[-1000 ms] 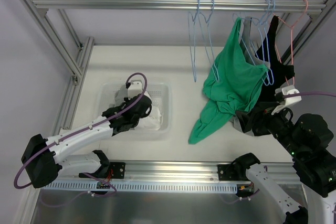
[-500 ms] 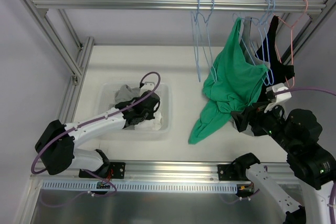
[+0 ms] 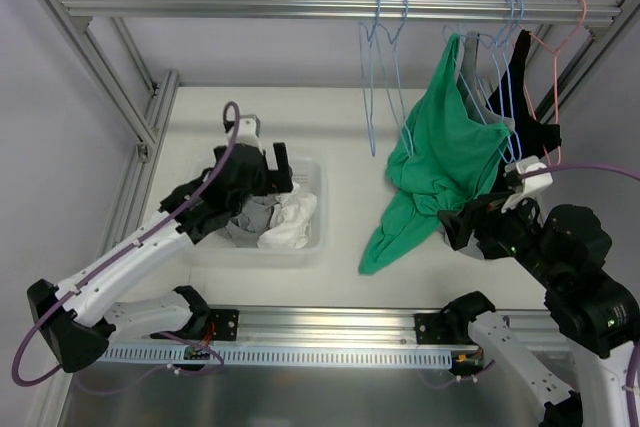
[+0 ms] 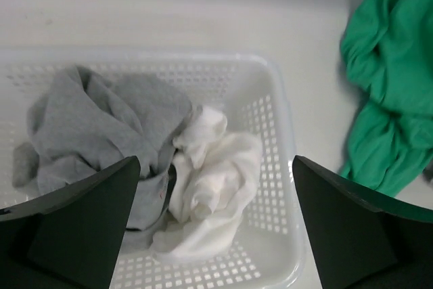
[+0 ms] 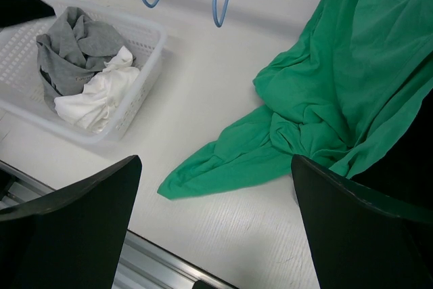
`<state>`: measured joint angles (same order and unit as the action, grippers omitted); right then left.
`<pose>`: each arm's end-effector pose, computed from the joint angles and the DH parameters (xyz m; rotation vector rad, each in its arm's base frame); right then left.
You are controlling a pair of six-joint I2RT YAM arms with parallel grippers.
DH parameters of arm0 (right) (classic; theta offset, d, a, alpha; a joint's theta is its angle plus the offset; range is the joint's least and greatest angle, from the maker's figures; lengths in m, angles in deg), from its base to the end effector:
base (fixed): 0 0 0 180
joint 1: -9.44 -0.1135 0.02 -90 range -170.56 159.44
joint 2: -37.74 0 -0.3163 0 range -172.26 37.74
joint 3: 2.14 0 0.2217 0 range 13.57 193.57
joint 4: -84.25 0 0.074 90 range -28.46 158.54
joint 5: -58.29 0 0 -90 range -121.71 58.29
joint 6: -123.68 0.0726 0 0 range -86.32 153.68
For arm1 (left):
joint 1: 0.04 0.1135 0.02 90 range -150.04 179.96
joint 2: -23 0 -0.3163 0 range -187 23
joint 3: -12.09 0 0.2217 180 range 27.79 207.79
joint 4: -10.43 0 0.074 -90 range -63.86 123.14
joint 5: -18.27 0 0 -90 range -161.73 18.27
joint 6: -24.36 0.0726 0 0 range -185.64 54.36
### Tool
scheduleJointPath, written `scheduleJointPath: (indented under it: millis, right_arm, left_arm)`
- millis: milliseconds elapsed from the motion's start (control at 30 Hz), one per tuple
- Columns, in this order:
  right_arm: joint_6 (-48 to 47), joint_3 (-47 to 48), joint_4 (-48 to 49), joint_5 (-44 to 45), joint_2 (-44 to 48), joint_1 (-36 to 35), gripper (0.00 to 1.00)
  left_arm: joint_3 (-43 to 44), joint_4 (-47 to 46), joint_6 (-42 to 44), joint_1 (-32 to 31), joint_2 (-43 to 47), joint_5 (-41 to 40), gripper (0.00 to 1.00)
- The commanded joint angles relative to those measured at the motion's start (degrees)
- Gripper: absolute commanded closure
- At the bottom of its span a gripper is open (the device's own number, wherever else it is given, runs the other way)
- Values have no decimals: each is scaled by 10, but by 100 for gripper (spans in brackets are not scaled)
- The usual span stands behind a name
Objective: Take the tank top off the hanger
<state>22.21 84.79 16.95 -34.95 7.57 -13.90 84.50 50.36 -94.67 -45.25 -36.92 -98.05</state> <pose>0.0095 0.0086 0.4311 -0.5654 1.6654 0.2006 0.1647 -0.1202 0.3711 0.0002 2.0148 -0.3595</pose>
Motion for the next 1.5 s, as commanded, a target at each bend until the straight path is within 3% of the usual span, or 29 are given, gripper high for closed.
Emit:
scheduleJointPath:
  millis: [0,167,200,300,433,567,800,1067,1467]
  right_arm:
    - [-1,-4,35,18,-19,3,1]
    - [-9,-9,21,153,-50,3,1]
    - [-8,-9,15,174,-72,4,1]
    - [4,-18,8,269,-96,6,1]
    - [7,-35,9,333,-89,6,0]
    - [-1,-53,10,294,-53,5,0]
    - [-4,-107,41,256,-10,4,1]
    - [-1,-136,80,270,10,4,0]
    - [0,-154,123,263,7,4,1]
  left_arm:
    - [105,39,28,69,-30,0,1]
    - [155,88,6,218,-12,55,1]
    - [149,96,0,284,19,81,1]
    - [132,142,12,331,83,90,1]
    - [123,212,47,331,167,66,1]
    - [100,260,97,331,246,7,1]
    - [-34,205,105,331,378,10,1]
    - [-61,174,101,331,356,69,1]
    - [-68,174,93,331,348,64,1]
